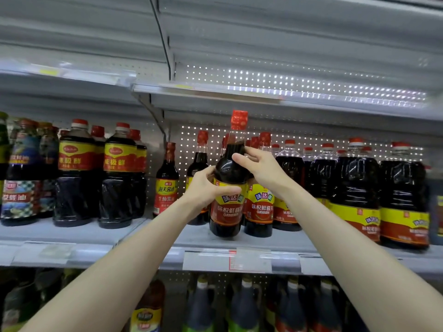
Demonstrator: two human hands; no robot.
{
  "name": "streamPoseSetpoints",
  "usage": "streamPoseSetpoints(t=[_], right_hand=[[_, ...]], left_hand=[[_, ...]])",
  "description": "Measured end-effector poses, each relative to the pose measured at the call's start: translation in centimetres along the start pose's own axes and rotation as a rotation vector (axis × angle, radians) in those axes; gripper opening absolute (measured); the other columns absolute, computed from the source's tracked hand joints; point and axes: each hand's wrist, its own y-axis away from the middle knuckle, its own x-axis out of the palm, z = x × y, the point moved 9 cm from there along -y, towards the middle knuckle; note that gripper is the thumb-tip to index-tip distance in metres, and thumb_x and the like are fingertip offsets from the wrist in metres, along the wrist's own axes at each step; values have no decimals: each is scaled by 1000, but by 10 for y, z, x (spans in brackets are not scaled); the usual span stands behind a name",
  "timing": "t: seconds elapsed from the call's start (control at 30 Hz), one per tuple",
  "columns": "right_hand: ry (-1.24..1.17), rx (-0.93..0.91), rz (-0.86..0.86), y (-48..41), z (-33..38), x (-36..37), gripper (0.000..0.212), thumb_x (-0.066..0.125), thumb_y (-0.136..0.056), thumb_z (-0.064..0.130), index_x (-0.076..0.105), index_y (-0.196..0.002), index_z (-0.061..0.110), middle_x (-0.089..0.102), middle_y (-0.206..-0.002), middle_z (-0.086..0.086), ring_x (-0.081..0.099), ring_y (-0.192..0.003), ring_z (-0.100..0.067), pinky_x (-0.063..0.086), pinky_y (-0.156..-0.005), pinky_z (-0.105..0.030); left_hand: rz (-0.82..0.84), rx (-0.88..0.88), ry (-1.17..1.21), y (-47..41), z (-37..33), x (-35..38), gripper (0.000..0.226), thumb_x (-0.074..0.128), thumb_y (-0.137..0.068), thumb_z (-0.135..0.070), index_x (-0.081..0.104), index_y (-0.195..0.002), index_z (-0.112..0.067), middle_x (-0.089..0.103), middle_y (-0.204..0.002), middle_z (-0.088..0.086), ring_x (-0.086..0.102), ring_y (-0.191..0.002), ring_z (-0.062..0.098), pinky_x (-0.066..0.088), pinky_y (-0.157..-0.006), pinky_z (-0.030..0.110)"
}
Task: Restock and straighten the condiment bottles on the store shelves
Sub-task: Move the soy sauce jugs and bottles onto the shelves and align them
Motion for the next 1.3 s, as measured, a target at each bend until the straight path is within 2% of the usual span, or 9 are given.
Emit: streamPoseSetpoints(t=[0.17,0.3,0.4,0.5,0.6,0.67,0.87,1.1,1.3], right_hand=[[20,10,-7,-6,-14,-1,26,58,-95,32,62,-121,26,67,-115,2,61,-113,-16,52,-93,-35],[34,32,-9,-11,-25,-2,11,58,-95,34,62,-105,33,67,-96,13,65,-95,-10,50,-69,-22],[55,40,-27,-15,-31,-3,34,59,-93,41,66,-119,19,71,-105,2,66,-98,-15,45,-62,-18],[61,64,-55,-21,-40,-4,36,59,-92,44,67,-120,22,72,-101,2,68,-94,-17,47,-52,-17],[82,100,-85,-25,-49,-5,46,60,-87,55,68,-119,23,71,-107,3,66,-102,-17,57,-74,-34],[95,122,-97,-26,-54,-7,48,59,-87,57,68,-118,22,70,-112,2,64,-106,-16,54,-91,-40],[104,163,-84,-28,-67,-6,44,53,-92,54,69,-110,16,67,-94,5,63,-94,-17,54,-84,-39],[110,196,-77,-29,-78,-3,56,47,-92,59,62,-127,17,63,-125,1,56,-117,-17,47,-100,-42],[16,274,-42,-11,-78,2,46,40,-100,48,48,-140,26,51,-140,-1,52,-122,-21,55,-89,-42]], left_hand=[[19,-37,17,-5,10,5,54,86,-67,-19,65,-117,-18,71,-106,-2,65,-100,11,51,-73,23],[41,-53,41,-8,16,8,50,84,-70,-17,65,-116,-17,72,-103,-1,68,-93,10,53,-67,19],[45,-66,47,-11,21,10,50,83,-71,-19,64,-117,-16,72,-105,0,68,-97,14,54,-72,25],[69,-83,60,-14,25,11,46,80,-75,-18,63,-118,-17,71,-104,0,68,-93,11,53,-67,22],[94,-104,85,-17,29,15,38,76,-79,-16,62,-114,-21,72,-100,-3,69,-84,5,52,-59,17],[103,-118,94,-20,34,17,37,75,-81,-18,61,-115,-22,72,-99,-3,70,-84,4,53,-60,17],[108,-143,80,-23,43,21,33,70,-85,-26,58,-115,-30,71,-100,-9,68,-82,-1,49,-57,14],[118,-144,87,-25,47,23,39,67,-87,-29,52,-123,-33,69,-110,-5,67,-96,7,54,-72,26],[102,-135,69,-16,49,22,50,63,-89,-33,45,-135,-33,65,-121,-4,63,-109,12,54,-84,33]])
